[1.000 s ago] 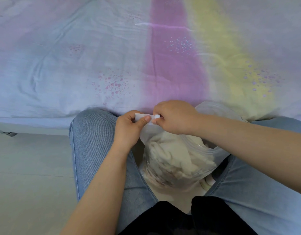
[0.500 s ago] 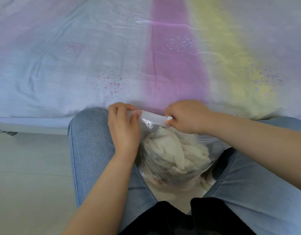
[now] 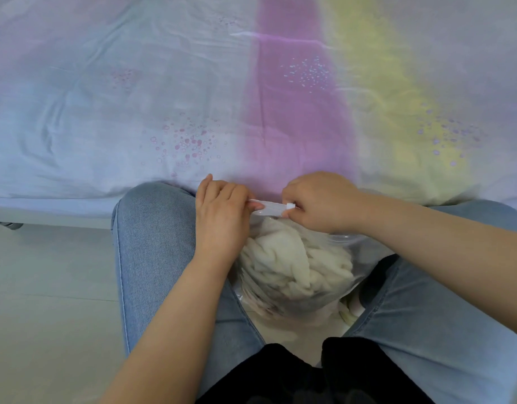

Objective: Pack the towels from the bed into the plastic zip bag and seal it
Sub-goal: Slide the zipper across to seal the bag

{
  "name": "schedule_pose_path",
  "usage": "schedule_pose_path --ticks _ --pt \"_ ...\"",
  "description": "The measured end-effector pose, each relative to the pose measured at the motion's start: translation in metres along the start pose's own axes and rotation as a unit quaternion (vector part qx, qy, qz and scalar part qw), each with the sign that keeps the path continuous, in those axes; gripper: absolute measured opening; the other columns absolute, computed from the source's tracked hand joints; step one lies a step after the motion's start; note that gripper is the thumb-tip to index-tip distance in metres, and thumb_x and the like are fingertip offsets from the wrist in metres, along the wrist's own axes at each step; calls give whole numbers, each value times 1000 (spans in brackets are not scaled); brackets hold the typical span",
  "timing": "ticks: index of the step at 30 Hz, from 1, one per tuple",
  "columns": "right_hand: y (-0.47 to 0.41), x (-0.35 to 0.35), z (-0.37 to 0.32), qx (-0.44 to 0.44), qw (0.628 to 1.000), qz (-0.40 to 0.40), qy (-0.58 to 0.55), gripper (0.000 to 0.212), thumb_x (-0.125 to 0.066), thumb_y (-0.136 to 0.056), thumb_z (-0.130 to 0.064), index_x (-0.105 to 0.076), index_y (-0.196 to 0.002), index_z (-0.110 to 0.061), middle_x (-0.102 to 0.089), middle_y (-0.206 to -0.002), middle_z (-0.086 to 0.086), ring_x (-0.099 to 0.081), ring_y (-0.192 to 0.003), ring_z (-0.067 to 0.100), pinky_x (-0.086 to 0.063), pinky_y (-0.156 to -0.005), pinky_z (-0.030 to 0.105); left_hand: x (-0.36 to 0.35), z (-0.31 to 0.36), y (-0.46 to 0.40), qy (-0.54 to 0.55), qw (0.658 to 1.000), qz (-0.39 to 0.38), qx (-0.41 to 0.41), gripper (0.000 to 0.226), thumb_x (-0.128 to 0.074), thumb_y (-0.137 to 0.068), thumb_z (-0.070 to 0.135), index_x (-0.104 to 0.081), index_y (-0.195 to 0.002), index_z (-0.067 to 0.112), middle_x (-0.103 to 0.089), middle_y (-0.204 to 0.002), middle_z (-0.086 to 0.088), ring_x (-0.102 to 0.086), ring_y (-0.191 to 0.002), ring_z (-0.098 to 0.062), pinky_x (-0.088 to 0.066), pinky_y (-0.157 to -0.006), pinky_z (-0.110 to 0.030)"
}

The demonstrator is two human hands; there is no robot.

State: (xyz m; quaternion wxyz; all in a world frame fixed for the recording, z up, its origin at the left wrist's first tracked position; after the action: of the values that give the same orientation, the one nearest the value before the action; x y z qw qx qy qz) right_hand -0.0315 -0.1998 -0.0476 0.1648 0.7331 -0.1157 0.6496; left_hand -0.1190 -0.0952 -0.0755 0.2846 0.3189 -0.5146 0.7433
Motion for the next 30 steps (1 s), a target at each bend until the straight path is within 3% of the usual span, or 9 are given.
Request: schedule_pose_path --ticks 4,8,10,13,17,21,24,27,30 --pt "6 1 4 -5 1000 -5 20 24 -47 -94 -38 -61 -103 -20 -63 -104 -3 -57 -98 24 -30 -69 28 -1 -4 2 -53 998 -7 33 28 -52 -91 36 -59 -80 12 -59 -76 -4 -55 -84 -29 -18 -115 -45" --pt "5 1 0 -3 998 18 54 28 -44 -92 -37 -62 -101 -17 -64 -102 2 -58 -101 27 -39 -81 33 -16 28 7 -49 995 -48 -74 20 -54 -88 27 -65 -96 13 -65 -103 -2 -49 -111 -27 -9 -117 -48" --pt "5 3 -6 5 997 34 66 38 -37 -92 -43 -62 -97 -15 -65 -98 4 -58 -98 29 -43 -86 38 -19 33 5 -23 994 -48 -94 19 -53 -89 27 -64 -88 12 -65 -96 -2 -48 -106 -25 -14 -117 -47" --pt "6 4 -11 23 996 41 75 58 -19 -85 -52 -63 -93 -16 -65 -91 4 -58 -94 29 -43 -82 39 -17 22 2 -7 996 -31 -81 12 -62 -85 20 -60 -78 10 -62 -85 -4 -49 -92 -25 -21 -115 -46" --pt "12 2 3 11 997 23 67 30 -44 -91 -39 -64 -101 -18 -65 -99 2 -54 -105 25 -38 -86 37 -14 7 0 -9 999 -20 -46 20 -57 -89 24 -59 -76 9 -61 -88 -7 -50 -88 -29 -23 -114 -46" --pt "23 -1 15 -4 997 35 70 27 -50 -91 -38 -63 -99 -16 -66 -97 2 -55 -105 25 -38 -85 36 -14 4 1 -19 999 -32 -26 15 -61 -87 22 -63 -79 10 -61 -100 -8 -53 -92 -33 -25 -114 -49" --pt "27 -4 17 -18 994 50 90 26 -57 -87 -37 -66 -93 -13 -68 -90 4 -59 -99 28 -43 -85 39 -22 29 0 -21 994 -71 -83 15 -61 -85 27 -67 -91 15 -60 -123 -8 -53 -106 -33 -21 -115 -49" --pt "27 -3 13 -16 991 75 106 22 -72 -73 -33 -66 -72 -12 -66 -70 4 -64 -79 28 -51 -73 37 -31 45 -5 -3 989 -80 -121 13 -59 -84 23 -66 -85 11 -65 -111 -5 -56 -99 -32 -24 -112 -46" --pt "27 -3 15 -19 991 85 102 24 -74 -68 -34 -66 -69 -12 -64 -66 4 -63 -76 29 -51 -71 36 -31 38 -11 8 993 -57 -100 11 -61 -84 18 -62 -77 10 -63 -100 -5 -48 -93 -27 -27 -110 -44"
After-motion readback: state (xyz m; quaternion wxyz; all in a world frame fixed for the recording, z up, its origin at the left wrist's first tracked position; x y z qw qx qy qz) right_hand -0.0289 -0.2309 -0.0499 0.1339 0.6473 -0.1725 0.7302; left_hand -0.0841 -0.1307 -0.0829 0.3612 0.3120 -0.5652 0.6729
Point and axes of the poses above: each hand's wrist, its own y-axis away from the middle knuckle, its own x-axis out of the back of the hand, z = x × y, the point moved 7 cm from there along -y, towards the middle knuckle
